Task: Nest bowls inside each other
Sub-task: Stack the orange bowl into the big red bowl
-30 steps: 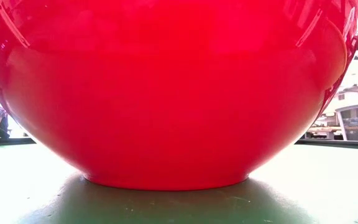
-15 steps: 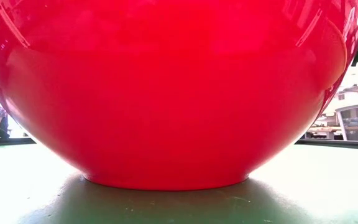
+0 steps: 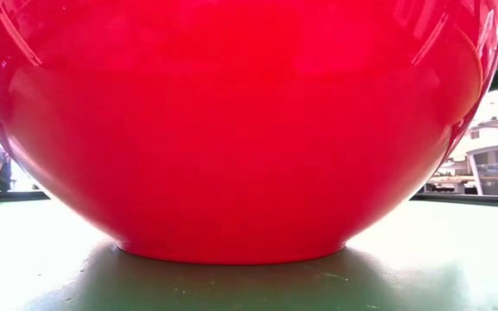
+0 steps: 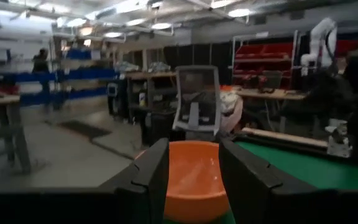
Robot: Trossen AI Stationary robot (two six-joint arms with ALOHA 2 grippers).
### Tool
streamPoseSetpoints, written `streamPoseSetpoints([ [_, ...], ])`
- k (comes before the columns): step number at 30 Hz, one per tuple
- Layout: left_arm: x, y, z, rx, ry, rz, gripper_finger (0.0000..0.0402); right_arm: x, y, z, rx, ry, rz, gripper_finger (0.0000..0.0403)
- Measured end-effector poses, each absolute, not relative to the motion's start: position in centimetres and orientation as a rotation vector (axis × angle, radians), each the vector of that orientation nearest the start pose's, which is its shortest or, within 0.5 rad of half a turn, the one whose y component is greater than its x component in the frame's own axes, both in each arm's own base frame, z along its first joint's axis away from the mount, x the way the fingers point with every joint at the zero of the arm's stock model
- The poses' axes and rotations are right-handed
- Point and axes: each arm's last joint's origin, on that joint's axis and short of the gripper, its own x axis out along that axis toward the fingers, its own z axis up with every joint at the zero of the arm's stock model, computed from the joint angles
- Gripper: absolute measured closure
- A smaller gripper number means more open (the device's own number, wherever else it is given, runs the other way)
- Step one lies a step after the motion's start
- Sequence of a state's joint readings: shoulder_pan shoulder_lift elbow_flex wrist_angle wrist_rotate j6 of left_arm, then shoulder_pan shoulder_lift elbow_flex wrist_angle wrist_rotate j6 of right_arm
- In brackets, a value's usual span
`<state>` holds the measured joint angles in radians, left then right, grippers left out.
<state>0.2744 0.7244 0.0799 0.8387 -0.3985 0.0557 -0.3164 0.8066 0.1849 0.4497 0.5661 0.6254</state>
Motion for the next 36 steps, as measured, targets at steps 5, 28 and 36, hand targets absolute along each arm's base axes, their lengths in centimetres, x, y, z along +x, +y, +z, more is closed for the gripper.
streamPoseSetpoints([
  [5,14.8,5.7,19.4,0.007,-0.128,0.694,0.0260,18.5,-9.3,20.3,0.519,0.105,-0.973,0.0195],
  [28,16.2,6.1,18.4,0.017,-0.021,0.690,0.0260,29.2,-24.8,20.8,0.613,0.719,-0.960,0.0126],
  [36,16.2,6.1,18.4,0.016,-0.021,0.690,0.0260,30.2,-25.8,17.9,0.622,0.818,-0.886,0.0134],
])
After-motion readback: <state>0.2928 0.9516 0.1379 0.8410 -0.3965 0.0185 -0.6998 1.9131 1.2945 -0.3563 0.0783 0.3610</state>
